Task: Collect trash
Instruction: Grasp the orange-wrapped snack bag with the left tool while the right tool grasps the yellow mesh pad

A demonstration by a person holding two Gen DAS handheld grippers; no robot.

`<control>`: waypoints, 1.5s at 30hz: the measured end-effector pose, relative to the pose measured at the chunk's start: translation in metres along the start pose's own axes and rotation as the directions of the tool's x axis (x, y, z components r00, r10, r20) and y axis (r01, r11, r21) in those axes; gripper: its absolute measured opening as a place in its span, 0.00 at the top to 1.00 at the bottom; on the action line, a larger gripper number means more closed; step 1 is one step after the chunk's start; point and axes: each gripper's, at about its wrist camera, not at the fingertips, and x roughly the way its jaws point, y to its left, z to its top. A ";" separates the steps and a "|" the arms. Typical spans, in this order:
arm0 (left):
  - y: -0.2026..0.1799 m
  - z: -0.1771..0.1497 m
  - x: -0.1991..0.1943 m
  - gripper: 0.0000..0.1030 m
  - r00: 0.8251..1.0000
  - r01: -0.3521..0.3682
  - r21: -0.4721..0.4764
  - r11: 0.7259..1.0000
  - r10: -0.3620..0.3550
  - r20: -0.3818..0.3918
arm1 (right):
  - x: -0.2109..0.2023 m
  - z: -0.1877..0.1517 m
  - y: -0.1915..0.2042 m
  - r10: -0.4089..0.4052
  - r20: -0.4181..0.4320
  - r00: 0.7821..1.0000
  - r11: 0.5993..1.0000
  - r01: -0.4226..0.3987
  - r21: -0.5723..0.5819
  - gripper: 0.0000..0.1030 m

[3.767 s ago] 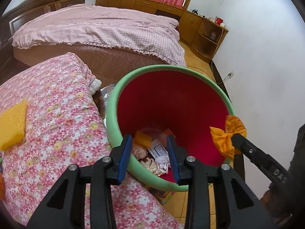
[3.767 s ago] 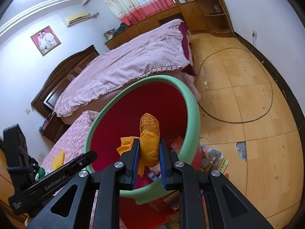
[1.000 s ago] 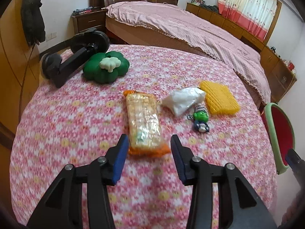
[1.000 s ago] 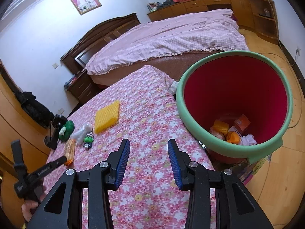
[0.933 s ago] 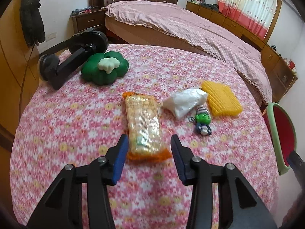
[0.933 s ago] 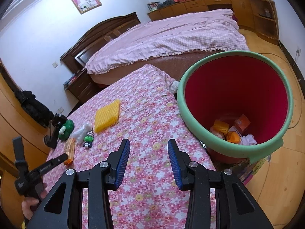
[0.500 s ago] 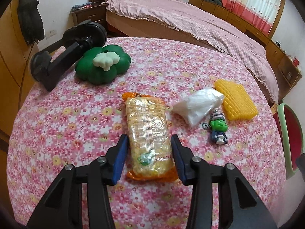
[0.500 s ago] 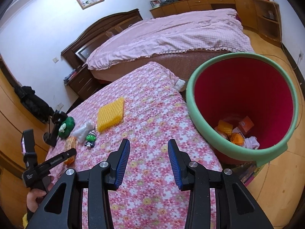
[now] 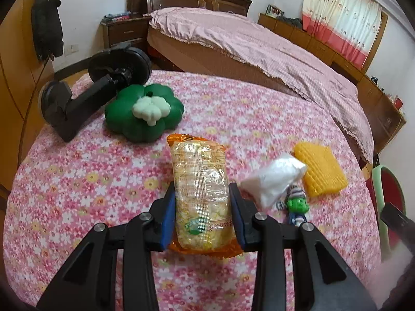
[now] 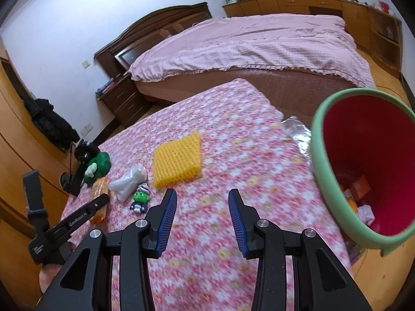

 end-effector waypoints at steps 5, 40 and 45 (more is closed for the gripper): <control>0.003 -0.001 -0.002 0.63 0.999 -0.026 0.013 1.000 0.026 0.032 | 0.027 0.009 0.012 -0.012 -0.017 1.000 1.000 0.012 -0.028 0.59; 0.015 -0.004 -0.001 0.63 0.998 0.026 -0.038 0.999 -0.023 0.061 | 0.087 0.011 0.033 0.003 0.003 1.000 0.996 -0.003 -0.089 0.87; 0.012 -0.004 -0.006 0.63 0.997 0.032 -0.027 0.999 -0.030 0.075 | 0.063 0.009 0.029 0.008 0.044 0.999 0.998 -0.005 -0.062 0.87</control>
